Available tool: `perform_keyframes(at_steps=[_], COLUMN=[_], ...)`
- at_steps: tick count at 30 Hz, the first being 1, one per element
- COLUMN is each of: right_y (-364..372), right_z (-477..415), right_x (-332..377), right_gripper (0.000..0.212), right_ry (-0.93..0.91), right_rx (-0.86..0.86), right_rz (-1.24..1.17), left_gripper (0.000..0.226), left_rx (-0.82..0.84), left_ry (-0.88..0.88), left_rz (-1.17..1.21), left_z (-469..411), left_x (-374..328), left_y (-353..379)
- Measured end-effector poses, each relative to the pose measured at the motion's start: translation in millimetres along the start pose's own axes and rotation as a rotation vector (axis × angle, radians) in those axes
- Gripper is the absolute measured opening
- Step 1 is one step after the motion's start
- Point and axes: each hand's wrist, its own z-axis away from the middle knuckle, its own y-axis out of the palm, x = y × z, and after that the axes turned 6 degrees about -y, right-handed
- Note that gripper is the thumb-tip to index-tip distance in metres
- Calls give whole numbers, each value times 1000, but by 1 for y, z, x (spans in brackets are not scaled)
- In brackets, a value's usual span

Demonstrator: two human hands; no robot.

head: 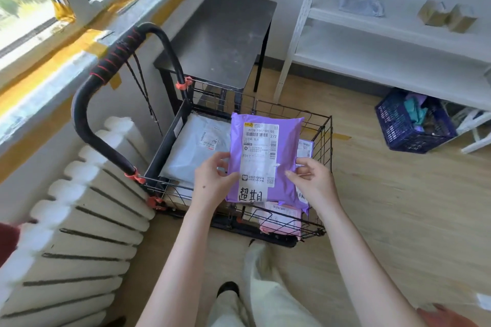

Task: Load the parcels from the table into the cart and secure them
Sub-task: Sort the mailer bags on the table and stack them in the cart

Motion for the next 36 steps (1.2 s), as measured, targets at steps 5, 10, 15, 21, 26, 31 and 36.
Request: perform_keyframes(at_steps=[5,10,15,21,26,31,36], right_y=[3,8,20,55,99,137,170], right_z=[-61,-128,-182,-224,-244,-260,-290], right_x=[-22,-38,-58,-108,-165,-208,-243], right_gripper=[34,39,40,44,51,45,48], right_ry=[49,98,169,302,398,439,467], right_rx=[51,141,214,233,169,125,104], right_rz=[35,77,107,104,57,39,33], left_gripper=[37,36,37,44,54,60,62], left_rx=[16,6,-18,74,165,197,179], left_ry=[-120,-250,-345,-399,-375,-333,-263], left_rz=[9,37,29,-45,-183,-355,-460], left_z=[-56,-107,-155,-224,-273,-313,-349], left_x=[-6,-8,-1,25,76,117,150], left_y=[26,60,87,116,145,164,182])
